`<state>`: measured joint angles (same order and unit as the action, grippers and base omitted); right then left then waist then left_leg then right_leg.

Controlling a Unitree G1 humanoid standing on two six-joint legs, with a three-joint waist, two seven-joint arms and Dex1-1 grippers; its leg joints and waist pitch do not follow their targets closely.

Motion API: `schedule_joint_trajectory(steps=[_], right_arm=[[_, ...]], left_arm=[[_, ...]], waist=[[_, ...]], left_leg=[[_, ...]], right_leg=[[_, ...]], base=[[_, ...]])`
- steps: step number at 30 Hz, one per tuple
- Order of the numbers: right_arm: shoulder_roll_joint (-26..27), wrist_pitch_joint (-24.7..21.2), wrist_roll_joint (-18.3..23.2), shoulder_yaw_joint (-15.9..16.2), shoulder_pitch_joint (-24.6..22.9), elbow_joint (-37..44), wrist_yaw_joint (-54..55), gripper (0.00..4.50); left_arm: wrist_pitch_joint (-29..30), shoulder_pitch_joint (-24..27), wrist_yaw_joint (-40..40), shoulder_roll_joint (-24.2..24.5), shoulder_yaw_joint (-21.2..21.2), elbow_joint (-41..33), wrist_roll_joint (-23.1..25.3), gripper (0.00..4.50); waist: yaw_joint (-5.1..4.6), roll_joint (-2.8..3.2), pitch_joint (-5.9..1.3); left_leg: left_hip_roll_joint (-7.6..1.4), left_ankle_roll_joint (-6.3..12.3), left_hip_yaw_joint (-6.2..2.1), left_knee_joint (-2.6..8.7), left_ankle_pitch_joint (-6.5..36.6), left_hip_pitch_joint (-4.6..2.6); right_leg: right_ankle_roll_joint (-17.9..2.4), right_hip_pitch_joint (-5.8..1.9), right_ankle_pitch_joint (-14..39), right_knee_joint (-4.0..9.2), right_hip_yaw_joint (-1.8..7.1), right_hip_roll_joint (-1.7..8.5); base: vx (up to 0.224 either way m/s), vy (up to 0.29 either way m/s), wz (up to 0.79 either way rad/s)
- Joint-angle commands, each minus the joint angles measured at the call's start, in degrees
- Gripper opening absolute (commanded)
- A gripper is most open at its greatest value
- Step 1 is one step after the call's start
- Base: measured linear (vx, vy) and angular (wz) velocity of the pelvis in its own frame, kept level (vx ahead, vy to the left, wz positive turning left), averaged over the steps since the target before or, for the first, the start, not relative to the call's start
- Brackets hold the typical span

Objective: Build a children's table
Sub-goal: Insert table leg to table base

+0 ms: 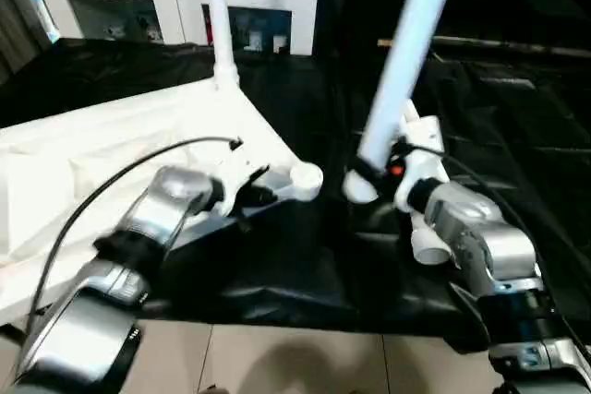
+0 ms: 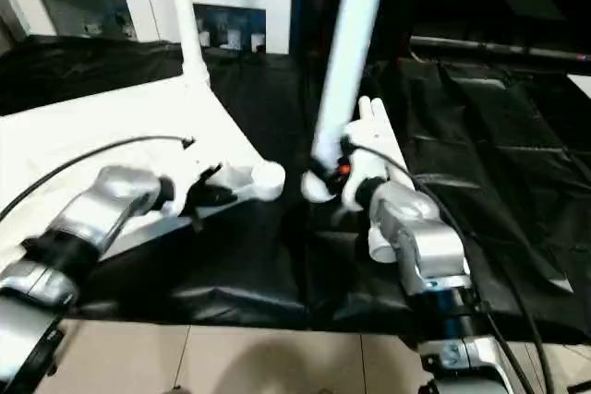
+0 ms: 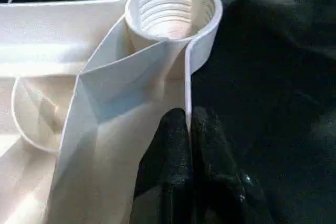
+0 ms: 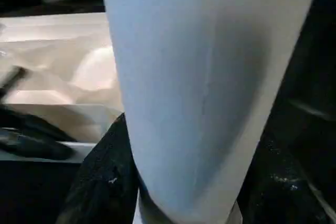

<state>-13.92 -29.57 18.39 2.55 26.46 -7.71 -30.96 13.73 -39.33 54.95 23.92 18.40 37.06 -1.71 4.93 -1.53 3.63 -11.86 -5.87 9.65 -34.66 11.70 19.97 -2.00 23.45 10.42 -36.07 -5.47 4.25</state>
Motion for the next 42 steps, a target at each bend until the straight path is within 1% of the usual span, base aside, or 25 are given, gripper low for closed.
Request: schedule_joint_trajectory(steps=[1, 3, 5, 6, 7, 8, 10, 11, 12, 13, 14, 18, 20, 26, 27, 28, 29, 30, 33, 34, 36, 38, 39, 41, 42], right_arm=[[-0.6, -2.1, 2.8, 0.7, 0.2, 3.3, -3.4, 1.93], [-1.1, -3.1, 3.6, 1.5, 0.3, 4.1, -5.3, 1.93], [-1.4, -4.3, 4.1, 2.3, 0.5, 4.4, -6.9, 1.93], [-1.5, -4.1, 3.6, 2.8, 0.8, 3.8, -7.5, 1.93], [-1.3, -4.1, 3.2, 3.0, 1.2, 3.1, -7.5, 1.93], [-1.0, -4.0, 2.7, 3.3, 1.6, 2.2, -7.5, 1.93], [-1.0, -3.9, 2.2, 3.8, 1.9, 1.5, -7.7, 1.93], [-1.0, -3.9, 2.1, 3.9, 1.9, 1.4, -7.7, 1.93], [-1.2, -4.0, 1.0, 5.4, 2.0, 0.0, -8.3, 1.93], [-1.5, -4.0, 0.5, 6.1, 1.8, -0.4, -8.5, 1.93], [-1.6, -3.9, 0.1, 6.5, 1.7, -0.6, -8.7, 1.93], [-2.0, -3.8, -0.3, 6.9, 1.5, -0.8, -8.7, 1.93], [-1.7, -3.1, -0.6, 6.5, 1.8, -2.9, -8.1, 1.93], [0.5, 0.2, -0.9, 5.0, 2.8, -8.5, -7.4, 1.93], [1.2, 0.6, -0.5, 4.5, 3.1, -9.7, -7.2, 1.93], [1.7, 1.0, -0.5, 4.3, 3.3, -10.7, -7.1, 1.93], [2.0, 1.0, -0.4, 4.3, 3.4, -11.6, -7.2, 1.93], [2.3, 1.0, -0.2, 4.3, 3.4, -12.2, -7.6, 1.93], [2.9, 1.0, 0.6, 4.1, 3.4, -13.5, -8.3, 1.91], [3.1, 0.9, 1.0, 3.9, 3.2, -13.7, -8.4, 1.91], [3.6, 0.6, 2.2, 2.7, 2.0, -14.6, -9.9, 1.91], [3.6, 0.7, 2.6, 2.2, 1.0, -14.6, -10.5, 1.91], [3.5, 0.9, 2.7, 2.0, 0.5, -14.6, -10.7, 1.91], [3.5, 1.4, 2.9, 1.7, -0.3, -14.7, -10.9, 1.91], [3.6, 2.3, 3.1, 1.1, -1.4, -15.1, -10.9, 1.91]], left_arm=[[0.2, 2.1, 4.5, 0.4, 1.9, -4.4, -1.2, 0.0], [-0.3, 3.7, 6.3, 0.8, 2.2, -7.4, -2.3, 0.0], [-0.2, 5.6, 7.2, 1.0, 2.4, -11.0, -3.2, 0.0], [0.3, 6.4, 7.0, 0.7, 2.3, -12.6, -3.4, 0.0], [0.6, 6.9, 6.5, 0.5, 2.2, -13.5, -3.4, 0.0], [0.9, 7.2, 6.2, 0.2, 2.2, -14.1, -3.5, 0.0], [1.5, 7.6, 6.2, 0.0, 2.2, -15.0, -3.5, 0.0], [1.6, 7.7, 6.2, 0.0, 2.2, -15.1, -3.5, 0.0], [2.8, 8.6, 5.9, -0.2, 2.0, -16.8, -3.7, 0.0], [2.8, 8.9, 6.0, -0.1, 2.2, -17.4, -3.5, 0.0], [2.7, 9.0, 6.0, -0.1, 2.3, -17.6, -3.3, 0.0], [2.9, 9.4, 5.9, -0.1, 2.1, -18.1, -3.2, 0.0], [4.1, 10.2, 6.0, 0.0, 1.9, -20.2, -3.0, 0.0], [5.0, 10.5, 6.3, 0.6, 2.0, -21.5, -2.5, 0.0], [5.1, 10.6, 6.3, 0.7, 1.9, -21.7, -2.6, 0.0], [5.3, 10.8, 6.4, 0.8, 1.8, -22.0, -2.7, 0.0], [5.3, 10.8, 6.4, 1.0, 2.0, -22.0, -2.4, 0.0], [5.3, 10.8, 6.4, 1.1, 2.1, -22.1, -2.1, 0.0], [5.8, 11.0, 6.2, 0.9, 1.7, -22.3, -2.1, 0.0], [5.9, 11.0, 6.0, 0.8, 1.6, -22.3, -2.1, 0.0], [5.7, 10.8, 4.9, 0.4, 1.1, -21.8, -2.0, 0.0], [5.4, 10.7, 4.3, 0.3, 0.8, -21.5, -1.9, 0.0], [5.2, 10.5, 3.9, 0.2, 0.7, -21.2, -1.7, 0.0], [4.9, 10.2, 3.4, 0.2, 0.5, -20.7, -1.4, 0.0], [4.6, 9.9, 3.0, 0.0, 0.2, -20.0, -1.3, 0.0]], waist=[[0.17, 0.11, -4.53], [0.25, 0.18, -4.5], [0.43, 0.04, -4.28], [0.48, 0.03, -4.21], [0.69, -0.29, -4.14], [0.78, -0.26, -4.17], [0.69, -0.3, -4.08], [0.75, -0.51, -4.13], [0.67, -0.58, -4.14], [0.6, -0.74, -4.11], [0.65, -0.61, -4.09], [0.69, -0.8, -4.22], [0.72, -0.53, -4.19], [0.53, -0.35, -4.25], [0.52, -0.07, -4.28], [0.35, -0.25, -4.29], [0.29, 0.07, -4.29], [0.21, -0.11, -4.31], [0.2, 0.03, -4.27], [0.23, -0.04, -4.27], [0.26, 0.25, -4.32], [0.27, 0.07, -4.34], [0.38, 0.34, -4.35], [0.43, 0.17, -4.37], [0.54, 0.66, -4.33]], left_leg=[[-1.39, 2.11, -0.1, 3.81, 3.7, 0.21], [-1.52, 1.95, -0.08, 3.85, 3.7, 0.14], [-1.61, 1.58, 0.06, 3.97, 4.8, -0.05], [-1.53, 1.5, 0.12, 4.02, 5.2, -0.11], [-1.46, 1.17, 0.27, 3.99, 6.0, -0.31], [-1.47, 0.94, 0.35, 3.98, 6.2, -0.47], [-1.33, 0.65, 0.32, 4.05, 6.4, -0.25], [-1.29, 0.66, 0.3, 4.02, 6.0, -0.17], [-1.28, 0.55, 0.15, 4.07, 5.3, 0.2], [-1.3, 0.48, 0.16, 4.1, 5.3, 0.27], [-1.28, 0.49, 0.14, 4.07, 5.2, 0.3], [-1.2, 0.68, 0.16, 4.03, 4.1, 0.36], [-1.23, 0.68, 0.12, 4.05, 4.1, 0.38], [-1.15, 0.64, 0.13, 4.03, 4.7, 0.36], [-1.19, 0.58, 0.08, 4.02, 4.8, 0.32], [-1.16, 0.57, 0.06, 4.04, 4.9, 0.49], [-1.15, 0.43, 0.04, 4.06, 5.2, 0.38], [-1.13, 0.44, 0.02, 4.06, 5.3, 0.39], [-1.2, 0.44, 0.01, 4.1, 5.5, 0.31], [-1.21, 0.42, -0.01, 4.12, 5.7, 0.3], [-1.26, 0.39, -0.03, 4.12, 6.0, 0.22], [-1.27, 0.37, -0.05, 4.14, 6.1, 0.26], [-1.25, 0.33, -0.09, 4.13, 6.1, 0.25], [-1.19, 0.43, -0.03, 4.1, 6.3, 0.24], [-1.22, 0.39, -0.11, 4.15, 6.6, 0.22]], right_leg=[[-10.2, -4.16, 7.1, 3.8, 3.6, 4.19], [-10.5, -4.08, 6.8, 3.66, 3.62, 4.18], [-10.4, -3.77, 8.5, 3.81, 3.65, 4.19], [-10.1, -3.66, 9.6, 4.09, 3.64, 4.12], [-9.7, -3.45, 11.4, 4.25, 3.68, 4.15], [-9.3, -3.32, 12.2, 4.35, 3.78, 4.21], [-8.5, -3.39, 13.6, 4.52, 3.75, 4.11], [-8.1, -3.43, 13.7, 4.45, 3.77, 4.16], [-7.7, -3.65, 13.8, 4.31, 3.67, 4.14], [-7.5, -3.64, 14.2, 4.37, 3.6, 4.15], [-7.0, -3.62, 14.9, 4.51, 3.62, 4.23], [-6.7, -3.66, 13.3, 4.33, 3.67, 4.09], [-6.9, -3.64, 13.0, 4.3, 3.66, 4.14], [-7.9, -3.64, 12.2, 4.28, 3.61, 4.03], [-8.0, -3.64, 12.0, 4.2, 3.63, 4.09], [-8.1, -3.73, 11.8, 4.21, 3.58, 4.1], [-8.3, -3.69, 11.8, 4.29, 3.58, 4.06], [-8.4, -3.76, 11.6, 4.26, 3.54, 4.02], [-8.6, -3.72, 11.6, 4.27, 3.58, 4.06], [-8.6, -3.77, 11.8, 4.29, 3.55, 4.05], [-9.0, -3.68, 11.3, 4.3, 3.56, 4.07], [-9.1, -3.8, 10.8, 4.23, 3.53, 4.03], [-9.2, -3.81, 10.7, 4.2, 3.53, 4.06], [-9.2, -3.85, 10.7, 4.31, 3.55, 4.09], [-9.2, -3.82, 11.0, 4.35, 3.5, 4.13]], base=[[0.0, 0.0, 0.0], [0.0, 0.0, 0.0], [0.0, 0.0, 0.0], [0.0, 0.0, 0.0], [0.0, 0.0, 0.0], [0.0, 0.0, 0.0], [0.0, 0.0, 0.0], [0.0, 0.0, 0.0], [0.0, 0.0, 0.0], [0.0, 0.0, 0.0], [0.0, 0.0, 0.0], [0.0, 0.0, 0.0], [0.0, 0.0, 0.0], [0.0, 0.0, 0.0], [0.0, 0.0, 0.0], [0.0, 0.0, 0.0], [0.0, 0.0, 0.0], [0.0, 0.0, 0.0], [0.0, 0.0, 0.0], [0.0, 0.0, 0.0], [0.0, 0.0, 0.0], [0.0, 0.0, 0.0], [0.0, 0.0, 0.0], [0.0, 0.0, 0.0], [0.0, 0.0, 0.0]])
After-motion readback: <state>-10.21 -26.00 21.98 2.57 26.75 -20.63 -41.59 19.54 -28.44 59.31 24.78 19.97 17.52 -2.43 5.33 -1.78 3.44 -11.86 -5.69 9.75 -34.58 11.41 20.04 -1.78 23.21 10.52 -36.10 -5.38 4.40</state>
